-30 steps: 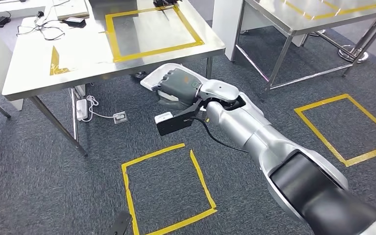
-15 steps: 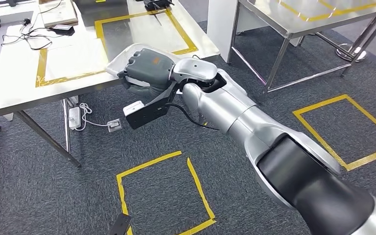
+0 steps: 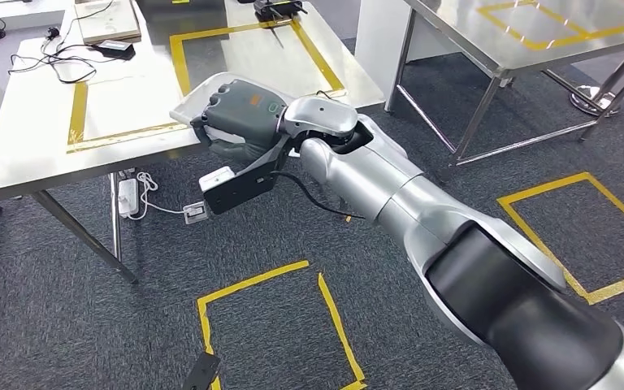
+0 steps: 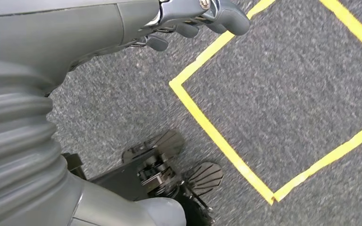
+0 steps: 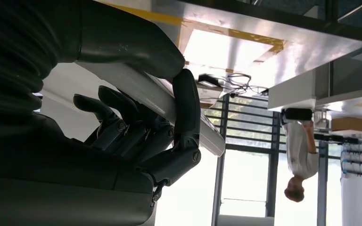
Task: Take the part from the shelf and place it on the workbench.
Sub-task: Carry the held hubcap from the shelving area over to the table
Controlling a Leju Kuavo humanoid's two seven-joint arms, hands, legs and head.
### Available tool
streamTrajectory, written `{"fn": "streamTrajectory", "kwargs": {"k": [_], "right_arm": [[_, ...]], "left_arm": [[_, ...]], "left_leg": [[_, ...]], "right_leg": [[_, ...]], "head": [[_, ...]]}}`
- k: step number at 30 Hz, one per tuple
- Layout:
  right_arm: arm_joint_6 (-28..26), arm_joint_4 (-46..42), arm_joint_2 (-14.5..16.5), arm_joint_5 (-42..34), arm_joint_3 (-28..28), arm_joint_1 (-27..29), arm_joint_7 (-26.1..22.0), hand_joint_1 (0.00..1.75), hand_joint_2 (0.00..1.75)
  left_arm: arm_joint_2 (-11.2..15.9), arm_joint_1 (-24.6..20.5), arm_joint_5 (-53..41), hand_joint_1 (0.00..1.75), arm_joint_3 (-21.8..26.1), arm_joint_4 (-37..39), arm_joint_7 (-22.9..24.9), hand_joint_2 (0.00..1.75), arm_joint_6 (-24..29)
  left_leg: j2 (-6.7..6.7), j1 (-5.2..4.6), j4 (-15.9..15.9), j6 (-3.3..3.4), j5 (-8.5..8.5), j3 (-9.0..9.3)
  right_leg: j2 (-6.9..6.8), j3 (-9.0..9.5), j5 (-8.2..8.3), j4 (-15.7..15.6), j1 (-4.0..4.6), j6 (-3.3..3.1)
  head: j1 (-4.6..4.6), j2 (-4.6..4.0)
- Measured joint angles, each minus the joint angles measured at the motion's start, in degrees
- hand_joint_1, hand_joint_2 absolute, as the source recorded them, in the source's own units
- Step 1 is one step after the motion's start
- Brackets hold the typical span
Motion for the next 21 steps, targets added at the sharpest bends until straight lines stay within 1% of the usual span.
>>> {"fn": "streamTrajectory", "kwargs": {"k": [1,2,3,4,5,6,8,9,10,11,12,13,14,15,16,17,19,20,21], "right_arm": [[-0.05,0.04,0.04,-0.17,0.22,-0.03,0.01,1.75,1.75],[-0.08,0.05,0.07,-0.31,0.41,-0.04,0.05,1.75,1.75],[-0.11,0.04,0.09,-0.43,0.55,-0.05,0.09,1.75,1.75],[-0.14,0.04,0.11,-0.50,0.64,-0.10,0.12,1.75,1.75],[-0.17,0.03,0.10,-0.53,0.71,-0.17,0.15,1.75,1.75],[-0.21,0.03,0.10,-0.59,0.78,-0.18,0.14,1.75,1.75],[-0.31,0.06,0.08,-0.82,0.88,0.05,0.05,1.75,1.75],[-0.34,0.09,0.05,-0.97,0.95,0.28,0.01,1.75,1.75],[-0.36,0.11,0.02,-1.11,1.07,0.47,-0.04,1.75,1.75],[-0.37,0.13,-0.01,-1.21,1.24,0.58,-0.08,1.75,1.75],[-0.37,0.14,-0.02,-1.30,1.42,0.62,-0.12,1.75,1.75],[-0.37,0.14,-0.02,-1.40,1.61,0.61,-0.16,1.75,1.75],[-0.34,0.15,-0.03,-1.52,1.81,0.59,-0.21,1.75,1.75],[-0.30,0.15,-0.03,-1.64,2.03,0.56,-0.27,1.75,1.75],[-0.27,0.16,-0.04,-1.76,2.26,0.56,-0.32,1.75,1.75],[-0.25,0.16,-0.05,-1.84,2.48,0.53,-0.37,1.75,1.75],[-0.29,0.08,-0.07,-2.03,2.82,0.51,-0.42,1.75,1.75],[-0.31,0.04,-0.07,-2.13,3.03,0.46,-0.46,1.75,1.75],[-0.32,-0.01,-0.06,-2.22,3.26,0.48,-0.54,1.75,1.75]], "left_arm": [[-0.06,-0.03,-0.04,0.00,-0.02,0.03,0.04,1.75,-0.08],[-0.08,-0.06,-0.08,0.00,-0.04,0.02,0.07,1.75,-0.14],[-0.10,-0.07,-0.10,0.00,-0.06,-0.01,0.07,1.75,-0.18],[-0.12,-0.08,-0.12,0.00,-0.09,-0.02,0.06,1.75,-0.21],[-0.12,-0.13,-0.14,0.00,-0.13,-0.04,0.07,1.75,-0.21],[-0.08,-0.19,-0.14,0.00,-0.16,-0.06,0.09,1.75,-0.21],[0.00,-0.22,-0.15,0.00,-0.22,-0.05,0.18,1.75,-0.21],[0.04,-0.15,-0.16,0.00,-0.23,-0.04,0.21,1.75,-0.21],[0.07,-0.08,-0.18,0.00,-0.25,-0.03,0.23,1.75,-0.22],[0.09,-0.02,-0.20,0.00,-0.27,-0.03,0.24,1.75,-0.22],[0.10,0.01,-0.22,0.00,-0.28,-0.03,0.24,1.75,-0.23],[0.10,0.05,-0.26,0.00,-0.29,-0.02,0.24,1.75,-0.23],[0.10,0.05,-0.31,0.00,-0.30,0.02,0.25,1.75,-0.25],[0.11,0.07,-0.37,0.00,-0.31,0.05,0.26,1.75,-0.28],[0.11,0.10,-0.42,0.00,-0.32,0.08,0.27,1.75,-0.31],[0.12,0.09,-0.46,0.00,-0.33,0.10,0.27,1.75,-0.34],[0.12,0.08,-0.47,0.00,-0.36,0.07,0.23,1.75,-0.36],[0.12,0.01,-0.48,0.00,-0.38,0.05,0.21,1.75,-0.36],[0.12,-0.07,-0.48,0.00,-0.40,0.03,0.20,1.75,-0.36]], "left_leg": [[-0.02,-0.03,0.21,-0.32,-0.22,0.17],[-0.07,-0.06,0.26,-0.70,-0.37,0.40],[-0.01,-0.07,0.59,-1.02,-0.56,0.52],[0.07,-0.07,1.66,-1.29,-0.72,0.37],[0.15,-0.02,3.39,-1.62,-1.17,-0.41],[0.25,0.10,6.27,-1.89,-1.92,-2.00],[0.36,0.38,12.91,-2.47,-4.32,-6.35],[0.41,0.53,14.96,-2.75,-5.36,-8.25],[0.46,0.65,15.30,-3.02,-5.57,-9.38],[0.52,0.78,13.79,-3.29,-4.54,-9.61],[0.57,0.93,10.70,-3.52,-2.20,-9.03],[0.66,1.14,6.90,-3.65,0.98,-8.16],[0.77,1.23,3.73,-3.42,3.11,-7.43],[0.85,1.24,1.71,-2.97,4.60,-6.87],[0.89,1.21,0.85,-2.36,5.10,-6.68],[0.85,1.08,0.92,-1.66,4.61,-6.55],[0.64,1.16,0.99,-0.74,4.52,-5.93],[0.58,1.21,0.98,-0.39,4.28,-5.51],[0.53,1.25,0.95,-0.09,3.98,-5.07]], "right_leg": [[0.01,0.35,0.36,-1.16,0.15,-0.26],[0.05,0.76,-0.11,-1.31,0.15,-0.45],[0.03,1.33,-0.07,-1.52,0.00,-0.71],[0.01,1.92,-0.29,-1.65,-0.17,-1.02],[-0.02,2.56,-0.55,-1.69,-0.31,-1.28],[-0.03,3.13,-0.83,-1.74,-0.44,-1.41],[0.02,4.04,-1.72,-1.67,-0.54,-1.50],[0.07,4.51,-2.23,-1.59,-0.61,-1.40],[0.13,5.01,-2.80,-1.43,-0.73,-1.25],[0.18,5.56,-3.44,-1.19,-0.91,-1.02],[0.22,6.14,-4.13,-0.88,-1.12,-0.73],[0.23,6.61,-4.86,-0.55,-1.27,-0.38],[0.27,6.98,-5.54,-0.20,-1.35,0.00],[0.31,7.15,-6.12,0.04,-1.35,0.43],[0.35,7.24,-6.48,0.28,-1.27,0.86],[0.38,7.36,-6.72,0.40,-1.23,1.20],[0.28,7.15,-6.99,1.31,-1.29,1.77],[0.20,6.27,-7.23,2.95,-1.36,1.99],[0.13,4.55,-7.74,5.77,-1.43,2.24]], "head": [[0.01,0.00],[0.03,0.00],[0.05,0.00],[0.00,0.00],[-0.06,0.00],[-0.11,0.00],[-0.17,0.00],[-0.17,0.00],[-0.16,0.00],[-0.16,0.00],[-0.16,0.00],[-0.19,0.00],[-0.24,0.00],[-0.25,0.00],[-0.26,0.00],[-0.26,0.00],[-0.19,0.00],[-0.14,0.00],[-0.10,0.00]]}}
